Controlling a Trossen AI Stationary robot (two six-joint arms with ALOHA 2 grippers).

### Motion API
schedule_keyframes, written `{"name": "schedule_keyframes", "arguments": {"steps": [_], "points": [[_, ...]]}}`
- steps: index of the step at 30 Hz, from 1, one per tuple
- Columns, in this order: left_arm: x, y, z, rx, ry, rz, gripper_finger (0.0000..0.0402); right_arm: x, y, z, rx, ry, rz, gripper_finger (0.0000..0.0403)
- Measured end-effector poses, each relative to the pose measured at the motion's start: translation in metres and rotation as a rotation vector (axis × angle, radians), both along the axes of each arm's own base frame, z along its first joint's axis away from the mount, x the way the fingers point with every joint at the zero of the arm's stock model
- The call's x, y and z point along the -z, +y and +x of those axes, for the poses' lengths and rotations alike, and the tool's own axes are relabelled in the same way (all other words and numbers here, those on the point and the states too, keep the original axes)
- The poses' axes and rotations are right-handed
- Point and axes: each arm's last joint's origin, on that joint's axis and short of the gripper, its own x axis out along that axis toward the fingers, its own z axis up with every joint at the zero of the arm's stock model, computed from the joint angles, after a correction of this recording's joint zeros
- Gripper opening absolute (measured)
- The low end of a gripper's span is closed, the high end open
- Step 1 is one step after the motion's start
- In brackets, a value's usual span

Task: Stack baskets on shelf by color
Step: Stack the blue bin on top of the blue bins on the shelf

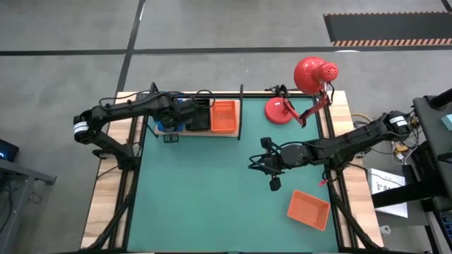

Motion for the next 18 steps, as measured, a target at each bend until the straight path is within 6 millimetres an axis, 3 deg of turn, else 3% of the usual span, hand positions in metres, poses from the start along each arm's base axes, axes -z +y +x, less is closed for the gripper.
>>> {"name": "schedule_keyframes", "arguments": {"steps": [10, 18], "points": [[-0.002, -0.003, -0.003, -0.016, 0.021, -0.023, 0.0121, -0.001, 0.000, 0.000, -0.002, -0.012, -0.001, 0.0009], [-0.029, -0.005, -0.007, 0.021, -0.012, -0.006, 0.0123, -0.001, 0.000, 0.001, -0.009, -0.017, -0.018, 0.0009]]}}
